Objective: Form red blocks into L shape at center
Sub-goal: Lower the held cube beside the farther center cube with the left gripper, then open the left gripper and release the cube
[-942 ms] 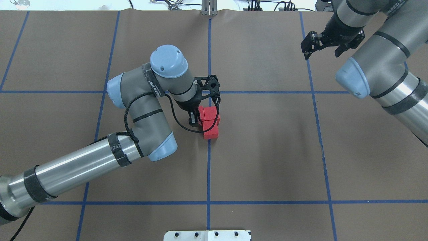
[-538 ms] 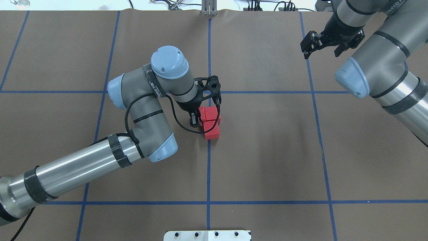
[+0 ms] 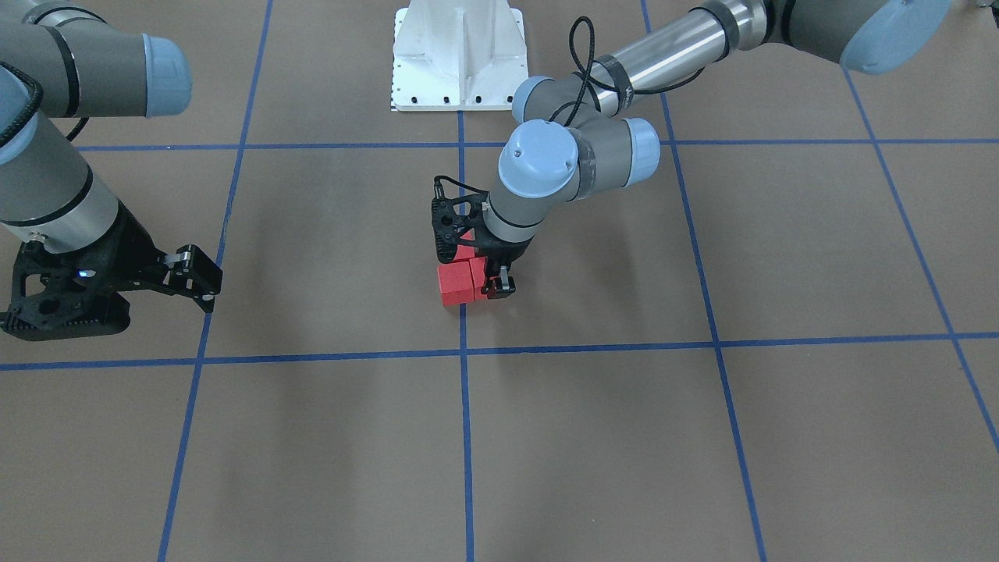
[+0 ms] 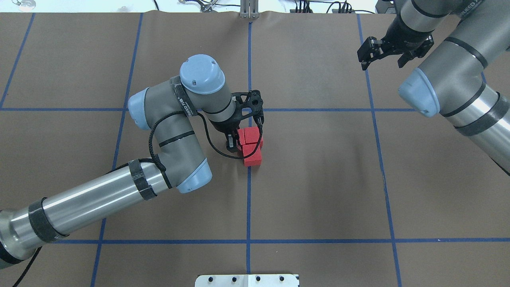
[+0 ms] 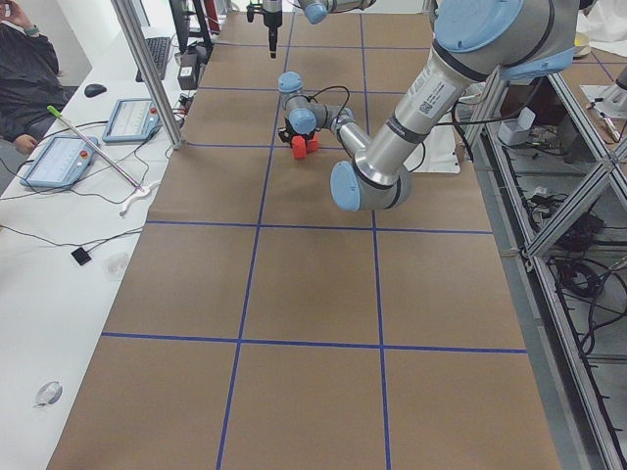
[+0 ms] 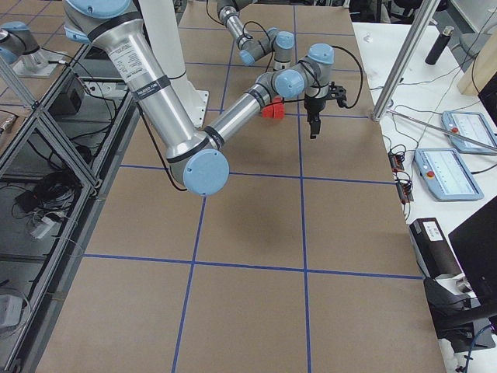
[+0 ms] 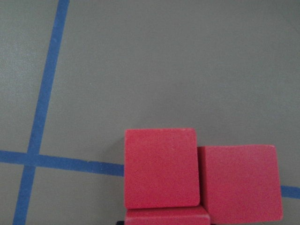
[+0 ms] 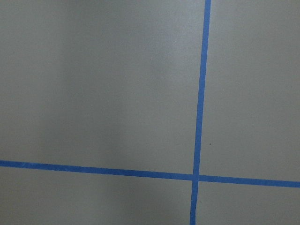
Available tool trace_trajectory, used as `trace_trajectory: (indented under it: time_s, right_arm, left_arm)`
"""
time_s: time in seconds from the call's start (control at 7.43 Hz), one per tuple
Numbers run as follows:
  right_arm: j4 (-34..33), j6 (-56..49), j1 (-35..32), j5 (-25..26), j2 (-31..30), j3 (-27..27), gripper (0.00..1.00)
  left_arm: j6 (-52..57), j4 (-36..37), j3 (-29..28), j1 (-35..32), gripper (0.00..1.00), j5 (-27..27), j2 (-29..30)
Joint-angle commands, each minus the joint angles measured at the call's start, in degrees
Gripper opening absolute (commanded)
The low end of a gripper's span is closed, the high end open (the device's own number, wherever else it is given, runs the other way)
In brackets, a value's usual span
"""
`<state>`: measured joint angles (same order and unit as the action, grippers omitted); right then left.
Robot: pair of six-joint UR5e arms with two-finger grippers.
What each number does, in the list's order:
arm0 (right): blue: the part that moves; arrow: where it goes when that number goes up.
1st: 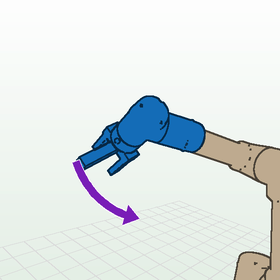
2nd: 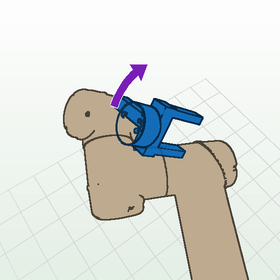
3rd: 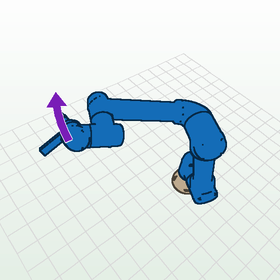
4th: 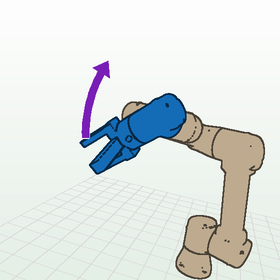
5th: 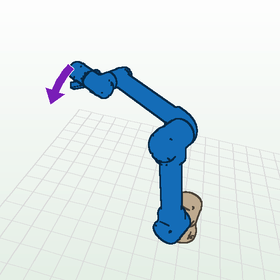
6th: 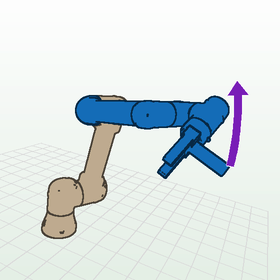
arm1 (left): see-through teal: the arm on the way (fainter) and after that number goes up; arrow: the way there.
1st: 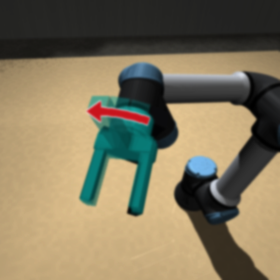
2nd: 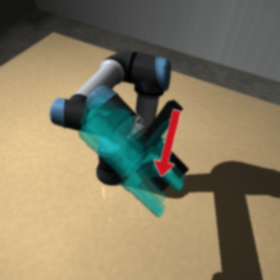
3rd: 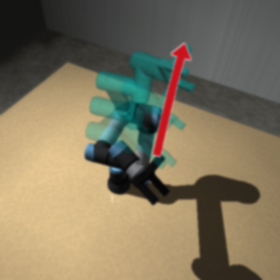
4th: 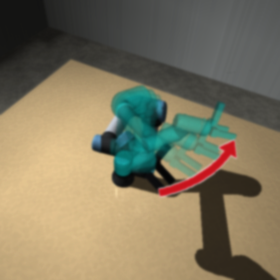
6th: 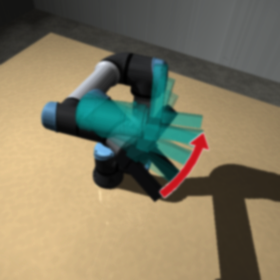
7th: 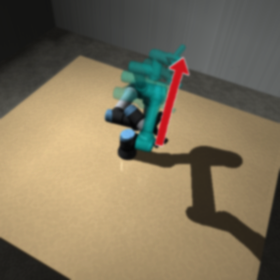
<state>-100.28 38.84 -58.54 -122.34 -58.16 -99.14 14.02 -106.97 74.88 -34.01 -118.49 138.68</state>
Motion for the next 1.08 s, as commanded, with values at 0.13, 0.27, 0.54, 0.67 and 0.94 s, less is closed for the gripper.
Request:
trace_trajectory:
  time_s: [0.13, 0.27, 0.54, 0.67, 0.94]
  right_arm:
    - [0.00, 0.00, 0.01, 0.00, 0.07, 0.00, 0.99]
    - [0.00, 0.09, 0.01, -0.09, 0.07, 0.00, 0.99]
    - [0.00, 0.09, 0.01, -0.09, 0.15, 0.00, 0.99]
    - [0.00, 0.09, 0.01, -0.09, 0.15, 0.00, 0.99]
    - [0.09, 0.09, 0.09, -0.09, 0.15, 0.00, 0.99]
  left_arm:
    - [0.04, 0.18, 0.00, 0.00, 0.70, 0.01, -0.08]
    - [0.13, 0.27, 0.09, -0.09, 0.70, 0.10, 0.01]
    - [0.57, 0.62, 0.71, -1.75, 0.70, -0.07, -0.16]
    - [0.57, 0.71, 0.97, -2.28, 0.70, -0.34, -0.34]
    - [0.57, 0.97, 2.81, -3.51, 0.70, -0.34, -0.86]
